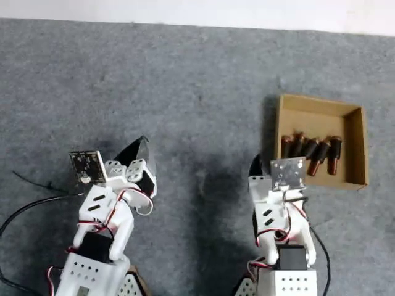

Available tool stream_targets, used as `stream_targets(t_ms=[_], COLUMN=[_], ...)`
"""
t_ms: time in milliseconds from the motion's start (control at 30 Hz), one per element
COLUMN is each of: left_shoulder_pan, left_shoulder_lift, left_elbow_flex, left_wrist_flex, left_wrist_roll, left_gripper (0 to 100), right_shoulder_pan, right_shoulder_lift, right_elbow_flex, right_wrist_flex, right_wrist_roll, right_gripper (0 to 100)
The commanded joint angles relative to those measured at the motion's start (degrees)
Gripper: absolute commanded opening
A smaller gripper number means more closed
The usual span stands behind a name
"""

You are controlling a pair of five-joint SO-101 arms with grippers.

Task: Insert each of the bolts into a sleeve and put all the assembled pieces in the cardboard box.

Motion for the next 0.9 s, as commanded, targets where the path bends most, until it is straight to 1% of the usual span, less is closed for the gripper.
stream_targets(t_ms=[0,100,233,333,433,467,533,600,733,867], left_shoulder_pan=[-0.13,-0.13,-0.13,-0.4,-0.75,-1.36,-2.68,-4.26,-6.73,-7.08], left_shoulder_lift=[-0.04,-0.04,-0.04,0.04,-0.57,-0.66,-0.66,-0.66,-0.57,-0.04], left_elbow_flex=[1.36,1.36,1.36,1.36,1.36,1.36,1.36,1.36,1.36,1.36], left_wrist_flex=[2.29,5.71,12.48,20.48,31.38,32.88,33.23,33.41,33.49,33.58], left_wrist_roll=[-3.08,-6.59,-11.78,-16.79,-24.97,-27.6,-31.91,-34.2,-34.46,-34.37], left_gripper=[1,1,1,1,1,1,1,1,1,1], right_shoulder_pan=[-0.57,-0.4,-0.4,-0.31,-0.22,-0.22,-0.31,-0.4,-0.4,-0.4], right_shoulder_lift=[-0.57,0.13,0.04,0.04,-0.48,-0.48,-0.48,-0.48,-0.48,-0.48], right_elbow_flex=[7.52,7.52,7.52,7.43,7.34,7.34,7.34,7.34,7.34,7.34], right_wrist_flex=[0.57,2.68,11.74,19.12,27.12,28.97,32.31,34.42,34.59,34.59], right_wrist_roll=[-0.53,-0.53,-0.26,-0.18,-0.09,-0.09,-0.09,-0.09,-0.09,-0.09], right_gripper=[27.5,27.5,27.5,27.5,27.5,27.5,27.5,27.5,27.5,27.5])
